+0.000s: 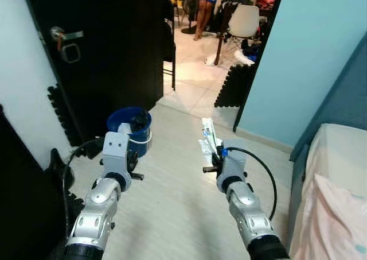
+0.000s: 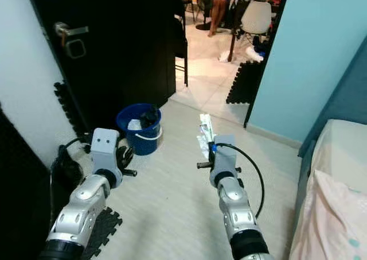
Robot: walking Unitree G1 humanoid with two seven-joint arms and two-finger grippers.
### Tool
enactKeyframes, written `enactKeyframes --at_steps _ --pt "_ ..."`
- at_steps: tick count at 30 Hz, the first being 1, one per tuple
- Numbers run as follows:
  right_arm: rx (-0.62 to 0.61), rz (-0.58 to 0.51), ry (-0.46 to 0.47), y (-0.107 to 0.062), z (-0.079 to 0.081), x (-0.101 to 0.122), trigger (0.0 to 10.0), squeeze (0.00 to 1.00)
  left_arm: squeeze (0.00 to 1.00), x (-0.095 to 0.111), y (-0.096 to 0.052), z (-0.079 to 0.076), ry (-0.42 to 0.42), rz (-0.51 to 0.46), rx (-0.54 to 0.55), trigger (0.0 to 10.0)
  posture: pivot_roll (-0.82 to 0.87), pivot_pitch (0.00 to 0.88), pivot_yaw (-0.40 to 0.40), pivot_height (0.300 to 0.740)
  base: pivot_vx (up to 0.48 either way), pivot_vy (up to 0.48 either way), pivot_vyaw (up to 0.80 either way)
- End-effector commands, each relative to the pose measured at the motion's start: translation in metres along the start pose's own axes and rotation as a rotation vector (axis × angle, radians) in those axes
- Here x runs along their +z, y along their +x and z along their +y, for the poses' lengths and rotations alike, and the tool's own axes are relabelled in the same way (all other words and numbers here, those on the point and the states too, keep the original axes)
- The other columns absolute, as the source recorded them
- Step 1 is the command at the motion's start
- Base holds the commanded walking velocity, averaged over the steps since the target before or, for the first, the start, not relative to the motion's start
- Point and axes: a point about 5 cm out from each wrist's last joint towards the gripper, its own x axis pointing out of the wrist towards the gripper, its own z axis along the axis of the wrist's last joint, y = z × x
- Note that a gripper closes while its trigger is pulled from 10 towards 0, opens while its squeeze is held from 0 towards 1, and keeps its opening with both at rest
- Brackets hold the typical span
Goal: Clean up the room
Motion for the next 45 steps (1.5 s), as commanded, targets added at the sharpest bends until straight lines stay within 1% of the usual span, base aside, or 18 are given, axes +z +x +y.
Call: enactKeyframes --at_steps 1,24,29,30,37,40,45 --pt "-0.020 0.008 0.005 -0.0018 -0.0054 -0.0041 10.0 0.00 0.00 0.0007 0.0001 -0.0025 -0.003 -0.009 -0.011 10.0 0.05 0.000 -0.041 0.740 0.401 0.000 0.00" --pt "-0.010 0.000 0.011 -0.0004 -0.0034 -0.0026 10.0 0.00 0.00 0.0014 -0.0012 -0.0007 0.005 -0.019 -0.005 10.0 0.06 0.000 -0.052 0.740 0.401 0.000 0.00" --pt "0.024 0.019 -0.039 0.0006 0.0005 -0.0052 10.0 0.00 0.00 -0.0046 -0.0027 0.0014 0.003 0.006 0.004 10.0 0.06 0.000 -0.055 0.740 0.401 0.000 0.00" --pt "0.038 0.029 -0.056 0.0009 0.0025 -0.0066 10.0 0.00 0.00 -0.0049 -0.0030 0.0017 0.002 0.008 0.006 10.0 0.06 0.000 -0.057 0.740 0.398 0.000 0.40" --pt "0.041 0.034 -0.054 0.0012 0.0032 -0.0076 10.0 0.00 0.00 -0.0051 -0.0031 0.0023 0.002 0.009 0.008 10.0 0.06 0.000 -0.062 0.740 0.402 0.000 0.70" --pt "0.020 0.038 -0.021 0.0020 0.0010 -0.0088 10.0 0.00 0.00 -0.0055 -0.0032 0.0026 0.006 0.010 0.007 10.0 0.06 0.000 -0.061 0.740 0.401 0.000 0.00" --pt "0.015 0.042 -0.021 0.0019 -0.0011 -0.0097 10.0 0.00 0.00 -0.0060 -0.0031 0.0018 0.008 0.012 0.004 10.0 0.06 0.000 -0.061 0.740 0.398 0.000 0.00"
